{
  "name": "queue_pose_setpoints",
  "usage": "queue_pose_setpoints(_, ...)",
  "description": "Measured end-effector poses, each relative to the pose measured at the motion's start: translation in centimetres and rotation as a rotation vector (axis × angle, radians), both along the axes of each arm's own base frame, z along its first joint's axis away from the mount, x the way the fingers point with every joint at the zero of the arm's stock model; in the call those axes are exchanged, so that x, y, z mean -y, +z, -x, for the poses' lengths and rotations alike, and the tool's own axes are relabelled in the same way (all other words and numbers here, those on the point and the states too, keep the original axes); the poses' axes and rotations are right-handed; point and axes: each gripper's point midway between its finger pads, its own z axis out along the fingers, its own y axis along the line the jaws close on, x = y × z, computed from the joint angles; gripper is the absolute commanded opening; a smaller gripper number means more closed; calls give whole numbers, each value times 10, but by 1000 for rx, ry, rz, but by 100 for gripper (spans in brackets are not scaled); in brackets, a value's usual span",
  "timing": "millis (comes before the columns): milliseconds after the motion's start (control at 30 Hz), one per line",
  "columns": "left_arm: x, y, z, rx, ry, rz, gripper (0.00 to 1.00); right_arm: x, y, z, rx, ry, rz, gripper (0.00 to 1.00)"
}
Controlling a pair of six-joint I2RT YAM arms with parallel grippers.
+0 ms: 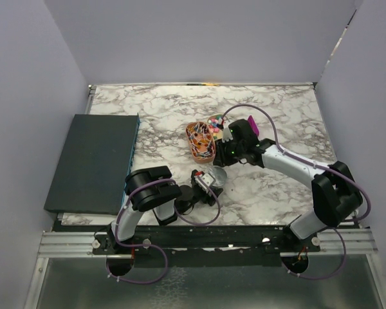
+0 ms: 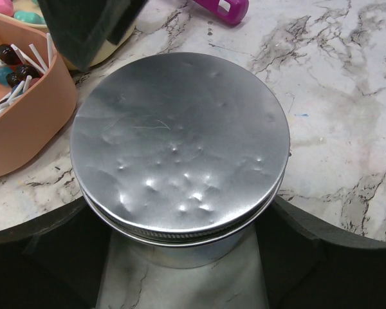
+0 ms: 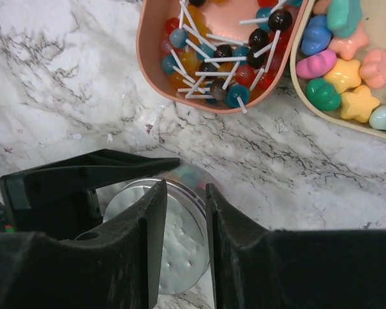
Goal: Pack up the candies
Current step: Screw the bottle lid onto the packing bottle.
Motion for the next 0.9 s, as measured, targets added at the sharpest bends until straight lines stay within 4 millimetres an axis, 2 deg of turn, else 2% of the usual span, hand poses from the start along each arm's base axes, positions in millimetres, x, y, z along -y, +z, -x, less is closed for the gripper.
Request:
queue_pose_setpoints(167, 0, 0, 0, 0, 0, 0, 45, -1, -15, 2, -41, 30, 4, 33)
queue_pose_setpoints(533, 0, 0, 0, -1, 0, 0, 45, -4, -17, 6, -11, 38, -66, 30)
queue_pose_setpoints(767, 0, 0, 0, -1, -1, -1, 45, 7, -15, 19, 8, 13, -93, 30)
queue_pose_setpoints(900, 0, 0, 0, -1, -1, -1, 45, 11, -16, 22, 10, 4, -92, 23)
